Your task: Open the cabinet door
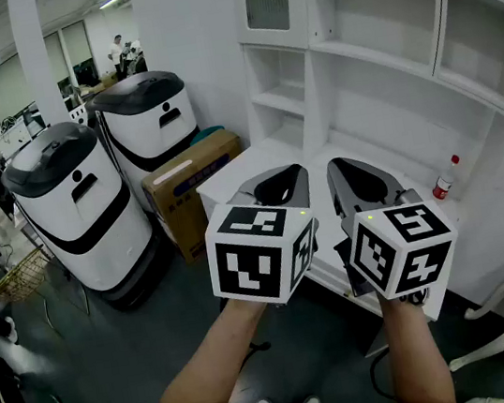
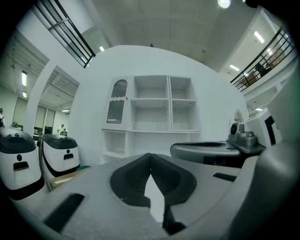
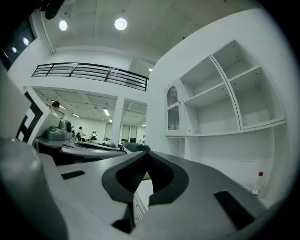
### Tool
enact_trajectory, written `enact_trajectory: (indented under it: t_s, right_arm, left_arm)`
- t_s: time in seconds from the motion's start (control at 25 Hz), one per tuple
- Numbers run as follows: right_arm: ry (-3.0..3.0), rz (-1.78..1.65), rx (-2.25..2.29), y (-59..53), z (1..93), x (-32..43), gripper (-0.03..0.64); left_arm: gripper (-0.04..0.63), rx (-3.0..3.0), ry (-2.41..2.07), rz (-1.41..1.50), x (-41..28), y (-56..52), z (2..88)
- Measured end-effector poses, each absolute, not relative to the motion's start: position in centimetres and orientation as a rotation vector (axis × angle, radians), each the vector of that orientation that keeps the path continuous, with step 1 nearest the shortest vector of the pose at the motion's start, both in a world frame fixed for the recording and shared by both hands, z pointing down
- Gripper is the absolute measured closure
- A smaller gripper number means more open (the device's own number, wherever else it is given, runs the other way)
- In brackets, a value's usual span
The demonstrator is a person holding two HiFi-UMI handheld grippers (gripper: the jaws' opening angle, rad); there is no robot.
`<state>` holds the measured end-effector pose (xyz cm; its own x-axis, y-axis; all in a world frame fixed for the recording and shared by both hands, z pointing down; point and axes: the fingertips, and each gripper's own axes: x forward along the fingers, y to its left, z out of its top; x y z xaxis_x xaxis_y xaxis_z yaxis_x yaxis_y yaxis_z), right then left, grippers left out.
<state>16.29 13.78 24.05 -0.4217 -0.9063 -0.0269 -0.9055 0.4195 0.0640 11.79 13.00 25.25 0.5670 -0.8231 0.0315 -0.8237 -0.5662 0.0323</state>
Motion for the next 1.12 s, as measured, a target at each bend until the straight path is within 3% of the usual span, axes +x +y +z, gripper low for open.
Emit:
enact_trajectory:
  t_s: [1.12]
  right_arm:
    - [-2.583,-0.066,1.756,9.2,25.7,12.1,0.596]
  left_arm:
    - [0.584,2.774,-1.324,0.025,7.8,7.6,26.8]
